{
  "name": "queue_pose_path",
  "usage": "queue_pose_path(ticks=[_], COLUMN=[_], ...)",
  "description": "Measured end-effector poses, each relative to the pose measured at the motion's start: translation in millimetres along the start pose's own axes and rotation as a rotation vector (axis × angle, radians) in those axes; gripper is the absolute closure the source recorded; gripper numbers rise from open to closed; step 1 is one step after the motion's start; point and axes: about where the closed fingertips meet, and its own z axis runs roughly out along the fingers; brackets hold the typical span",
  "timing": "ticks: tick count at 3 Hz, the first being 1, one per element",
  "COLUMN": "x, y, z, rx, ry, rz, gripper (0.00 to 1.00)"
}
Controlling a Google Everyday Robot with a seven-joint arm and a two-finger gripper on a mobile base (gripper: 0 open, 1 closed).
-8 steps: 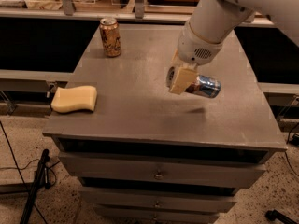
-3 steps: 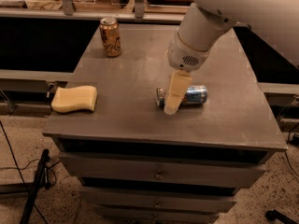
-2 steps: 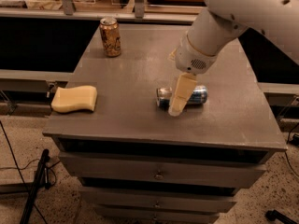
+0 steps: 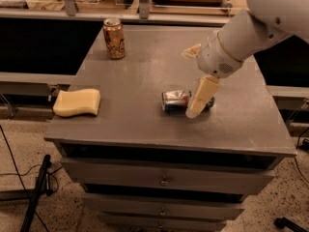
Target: Knock redbull can over
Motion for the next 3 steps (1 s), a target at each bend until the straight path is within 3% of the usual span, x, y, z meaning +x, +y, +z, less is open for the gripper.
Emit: queue_pose_path(ticks=[1, 2, 3], x=[0, 9, 18], y=[-4, -5, -7], z=[-13, -20, -28], rx=[-0.015, -0.065, -0.083], ry=[-0.049, -0.03, 0.012], rz=[-0.076, -0.128, -0.162], gripper=[0.0, 0.0, 0.0])
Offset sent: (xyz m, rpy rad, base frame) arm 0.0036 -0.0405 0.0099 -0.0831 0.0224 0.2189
